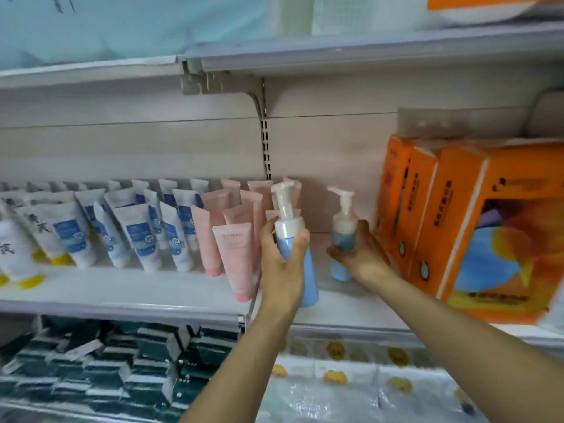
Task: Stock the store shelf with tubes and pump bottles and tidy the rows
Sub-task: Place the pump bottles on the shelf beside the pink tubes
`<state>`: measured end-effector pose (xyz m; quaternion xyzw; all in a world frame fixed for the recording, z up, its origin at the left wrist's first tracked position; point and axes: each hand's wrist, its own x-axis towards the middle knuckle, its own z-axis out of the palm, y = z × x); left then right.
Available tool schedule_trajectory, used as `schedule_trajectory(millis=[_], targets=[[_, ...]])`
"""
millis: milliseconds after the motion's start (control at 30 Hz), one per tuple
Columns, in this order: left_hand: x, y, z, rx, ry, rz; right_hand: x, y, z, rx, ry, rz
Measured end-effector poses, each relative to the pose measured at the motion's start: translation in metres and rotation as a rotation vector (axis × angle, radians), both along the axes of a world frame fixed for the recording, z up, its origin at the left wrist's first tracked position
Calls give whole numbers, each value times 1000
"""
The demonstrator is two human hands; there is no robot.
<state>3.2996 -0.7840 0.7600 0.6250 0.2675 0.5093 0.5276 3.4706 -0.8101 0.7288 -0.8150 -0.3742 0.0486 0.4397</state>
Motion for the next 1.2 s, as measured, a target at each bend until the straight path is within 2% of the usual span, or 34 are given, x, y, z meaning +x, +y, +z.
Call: schedule_trajectory(millis=[67, 667, 900, 967, 1033, 1100, 1200], targets=[[1, 2, 0, 36, -6, 37, 5, 3, -10, -61, 35, 6], [-8, 2, -5, 75, 43, 87, 41, 88, -4, -26, 209, 48], [-5, 2, -8, 109, 39, 41, 28, 66, 5, -19, 166, -52], [0, 0, -4, 118, 16, 18, 14, 51, 13, 44, 272, 39], [8, -2, 0, 115, -11, -7, 0, 32, 18, 2, 356, 187], [18, -5, 5, 105, -36, -21, -11, 15, 22, -109, 318, 355], [33, -9, 13, 119, -51, -23, -17, -2, 27, -82, 312, 391]])
